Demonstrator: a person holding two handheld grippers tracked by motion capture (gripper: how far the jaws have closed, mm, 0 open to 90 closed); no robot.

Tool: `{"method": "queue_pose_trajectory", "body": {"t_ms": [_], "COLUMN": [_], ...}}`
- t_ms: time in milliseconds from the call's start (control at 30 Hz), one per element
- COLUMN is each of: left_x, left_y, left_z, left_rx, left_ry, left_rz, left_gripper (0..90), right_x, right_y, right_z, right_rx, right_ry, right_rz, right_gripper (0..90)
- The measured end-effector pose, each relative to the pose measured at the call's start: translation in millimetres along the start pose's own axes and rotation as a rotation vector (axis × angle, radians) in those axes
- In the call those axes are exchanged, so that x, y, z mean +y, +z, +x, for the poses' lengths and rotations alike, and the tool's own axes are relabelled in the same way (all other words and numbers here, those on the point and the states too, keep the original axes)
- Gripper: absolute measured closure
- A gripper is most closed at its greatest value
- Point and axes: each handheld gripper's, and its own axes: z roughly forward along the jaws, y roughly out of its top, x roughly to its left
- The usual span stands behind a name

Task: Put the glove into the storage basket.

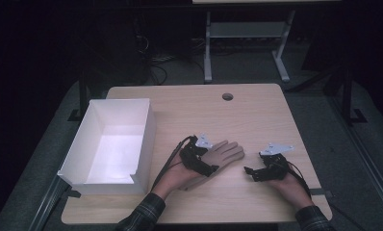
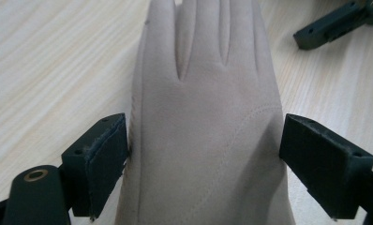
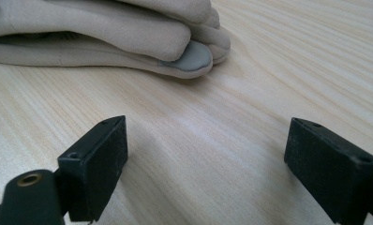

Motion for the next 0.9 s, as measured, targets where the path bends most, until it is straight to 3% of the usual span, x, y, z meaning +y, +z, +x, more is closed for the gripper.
{"method": "queue_pose_trajectory", "body": {"t_ms": [200,433,567,667,800,900], "left_x": [-4.1,-6.2,-5.9,-5.8,-5.1,-4.3], "left_y": [13.8,12.7,6.1,3.9,2.1,-1.8], "left_z": [-7.4,-7.7,-4.4,-2.1,-0.7,1.1], "left_rx": [0.021,0.033,0.041,0.049,0.048,0.025], "left_ry": [0.039,0.019,0.022,0.016,0.011,-0.02], "left_rz": [0.068,0.051,0.057,0.064,0.068,0.063], "left_gripper": [15.0,18.2,45.2,59.4,65.6,66.3], "right_x": [0.0,-0.1,0.0,0.0,0.0,0.0], "right_y": [0.0,0.1,0.2,0.3,0.2,0.2], "right_z": [0.0,0.4,0.7,0.9,0.8,0.8], "right_rx": [0.0,0.0,-0.001,-0.001,-0.001,-0.001], "right_ry": [-0.001,-0.003,-0.003,-0.002,-0.002,-0.001], "right_rz": [0.0,-0.001,-0.001,-0.001,-0.001,-0.002], "right_gripper": [13.2,13.3,13.3,13.3,13.3,13.3]}}
